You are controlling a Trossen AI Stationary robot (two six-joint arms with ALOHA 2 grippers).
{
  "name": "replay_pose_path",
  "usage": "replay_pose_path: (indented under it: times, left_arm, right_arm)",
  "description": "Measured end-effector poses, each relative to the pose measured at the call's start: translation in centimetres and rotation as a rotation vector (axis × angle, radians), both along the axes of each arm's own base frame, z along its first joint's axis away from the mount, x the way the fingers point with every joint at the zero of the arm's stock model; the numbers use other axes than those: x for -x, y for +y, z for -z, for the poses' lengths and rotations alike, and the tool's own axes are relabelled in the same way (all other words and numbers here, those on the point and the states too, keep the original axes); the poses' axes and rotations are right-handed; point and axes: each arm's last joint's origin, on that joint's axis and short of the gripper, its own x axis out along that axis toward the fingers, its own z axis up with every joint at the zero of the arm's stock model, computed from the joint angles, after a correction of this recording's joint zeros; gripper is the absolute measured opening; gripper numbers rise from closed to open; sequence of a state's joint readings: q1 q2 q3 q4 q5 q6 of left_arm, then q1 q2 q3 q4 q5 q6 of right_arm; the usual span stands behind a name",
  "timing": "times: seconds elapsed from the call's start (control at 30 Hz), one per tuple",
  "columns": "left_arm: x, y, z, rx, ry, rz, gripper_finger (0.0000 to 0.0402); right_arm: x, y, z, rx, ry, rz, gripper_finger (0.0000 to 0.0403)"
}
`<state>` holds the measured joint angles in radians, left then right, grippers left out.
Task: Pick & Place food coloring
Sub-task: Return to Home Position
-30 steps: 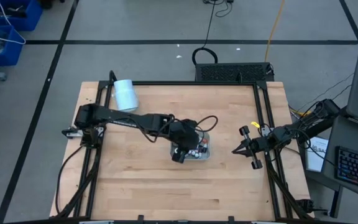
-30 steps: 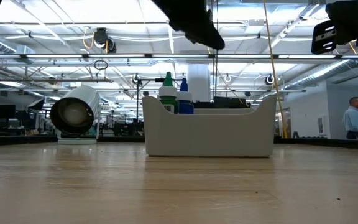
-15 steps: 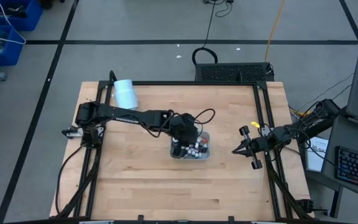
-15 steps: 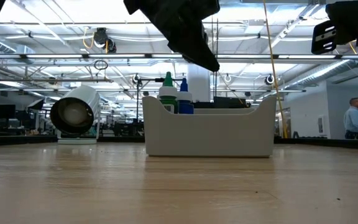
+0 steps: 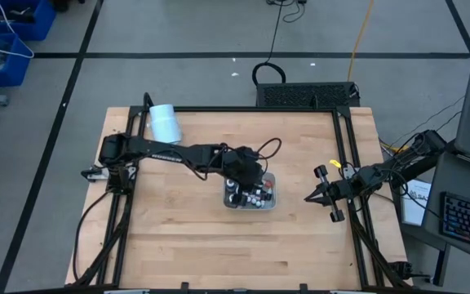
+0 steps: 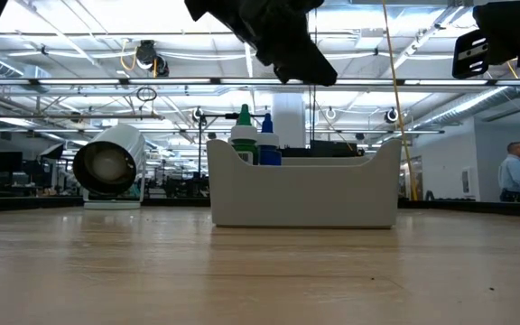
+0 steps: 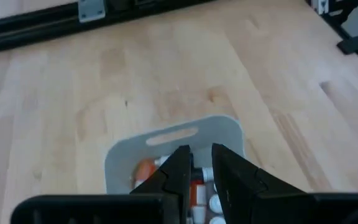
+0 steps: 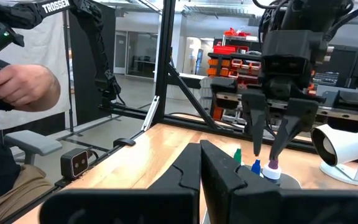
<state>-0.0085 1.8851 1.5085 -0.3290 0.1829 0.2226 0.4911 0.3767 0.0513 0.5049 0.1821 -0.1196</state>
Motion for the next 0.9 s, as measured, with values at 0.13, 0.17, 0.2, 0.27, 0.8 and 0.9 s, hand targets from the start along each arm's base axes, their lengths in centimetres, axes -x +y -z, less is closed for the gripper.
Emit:
replay_pose_path:
  times: [0.13,0.17,0.2,0.27,0.8,0.9]
  left_arm:
    - [-0.02,-0.25,-0.03,0.011,-0.001,-0.005,0.0074]
    - [-0.02,-0.35,-0.03,0.028,0.003,-0.018,0.0074]
    - [0.01,-0.42,0.0,0.031,0.008,-0.019,0.0074]
    - [0.12,-0.49,0.14,0.01,0.022,-0.018,0.0074]
    - [0.2,-0.75,-0.02,-0.073,0.012,-0.052,0.0074]
    - [0.18,-0.78,-0.13,-0.091,0.001,-0.036,0.0074]
  right_arm:
    - [0.0,0.0,0.0,0.0,0.0,0.0,0.0]
    - [0.0,0.0,0.0,0.0,0.0,0.0,0.0]
    - [0.0,0.0,0.0,0.0,0.0,0.0,0.0]
    - [0.0,0.0,0.0,0.0,0.0,0.0,0.0]
    - [0.0,0.0,0.0,-0.003,0.001,-0.001,0.0]
    - [0.0,0.0,0.0,-0.003,0.001,0.0,0.0]
